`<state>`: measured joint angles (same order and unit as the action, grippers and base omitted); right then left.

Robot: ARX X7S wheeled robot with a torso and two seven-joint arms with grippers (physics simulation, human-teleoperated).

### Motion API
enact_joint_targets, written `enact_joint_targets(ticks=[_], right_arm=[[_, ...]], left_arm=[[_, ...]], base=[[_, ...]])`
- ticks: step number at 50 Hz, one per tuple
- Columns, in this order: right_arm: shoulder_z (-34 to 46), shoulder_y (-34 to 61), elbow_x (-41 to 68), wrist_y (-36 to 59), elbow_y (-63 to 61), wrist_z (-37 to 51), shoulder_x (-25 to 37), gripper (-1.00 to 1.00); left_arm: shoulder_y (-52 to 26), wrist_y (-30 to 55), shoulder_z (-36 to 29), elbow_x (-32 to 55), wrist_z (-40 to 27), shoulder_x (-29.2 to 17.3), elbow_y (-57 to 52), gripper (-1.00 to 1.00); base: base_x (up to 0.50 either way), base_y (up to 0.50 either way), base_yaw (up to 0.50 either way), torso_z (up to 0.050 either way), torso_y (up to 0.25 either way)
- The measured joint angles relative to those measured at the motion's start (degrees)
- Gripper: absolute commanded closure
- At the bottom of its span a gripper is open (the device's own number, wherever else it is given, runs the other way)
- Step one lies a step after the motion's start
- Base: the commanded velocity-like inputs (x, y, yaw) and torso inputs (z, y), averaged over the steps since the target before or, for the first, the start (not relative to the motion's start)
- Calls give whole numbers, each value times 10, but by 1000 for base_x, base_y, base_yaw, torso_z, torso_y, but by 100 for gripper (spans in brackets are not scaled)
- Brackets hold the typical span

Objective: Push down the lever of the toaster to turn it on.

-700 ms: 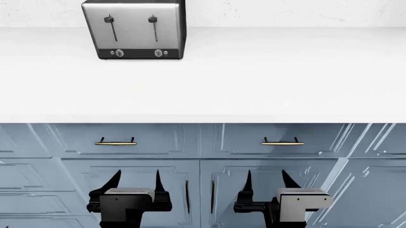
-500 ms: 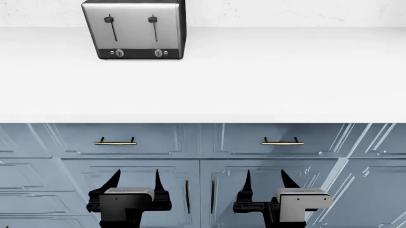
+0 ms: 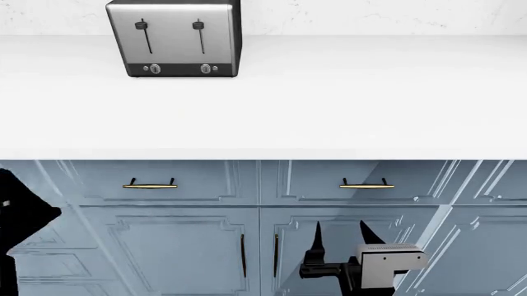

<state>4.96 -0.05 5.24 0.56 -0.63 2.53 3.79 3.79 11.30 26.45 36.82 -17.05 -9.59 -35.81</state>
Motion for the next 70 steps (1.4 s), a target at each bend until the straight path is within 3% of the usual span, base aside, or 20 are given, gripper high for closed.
enact_joint_targets(ticks=[9, 19, 23, 28, 34, 38, 43, 54, 70], right_arm=[[7, -2, 10, -3, -1, 7, 6, -100], [12, -4, 22, 5, -17, 16, 12, -100], [19, -12, 20, 60, -92, 28, 22, -100], [17, 26, 42, 229, -266, 59, 37, -100], [-9, 209, 239, 449, -397, 250, 91, -100], [-16, 350, 390, 568, -410, 380, 103, -100], [-2, 492, 493, 663, -390, 475, 108, -100], [43, 665, 567, 739, -344, 546, 115, -100], [79, 741, 581, 746, -311, 561, 114, -100]], left_arm=[[107, -72, 289, 306, -71, -47, -133, -100], [164, -115, 433, 459, -98, -63, -191, -100], [170, -120, 455, 485, -107, -70, -206, -100], [171, -120, 467, 500, -116, -77, -218, -100], [169, -119, 470, 506, -123, -84, -227, -100], [169, -120, 471, 509, -127, -86, -230, -100], [170, -121, 473, 513, -128, -87, -232, -100], [171, -123, 475, 519, -126, -87, -232, -100], [173, -123, 478, 522, -125, -87, -233, -100]], base=[[0, 0, 0, 0, 0], [0, 0, 0, 0, 0], [0, 0, 0, 0, 0], [0, 0, 0, 0, 0], [0, 0, 0, 0, 0], [0, 0, 0, 0, 0], [15, 113, 0, 0, 0], [122, 500, 0, 0, 0], [273, 467, 0, 0, 0]])
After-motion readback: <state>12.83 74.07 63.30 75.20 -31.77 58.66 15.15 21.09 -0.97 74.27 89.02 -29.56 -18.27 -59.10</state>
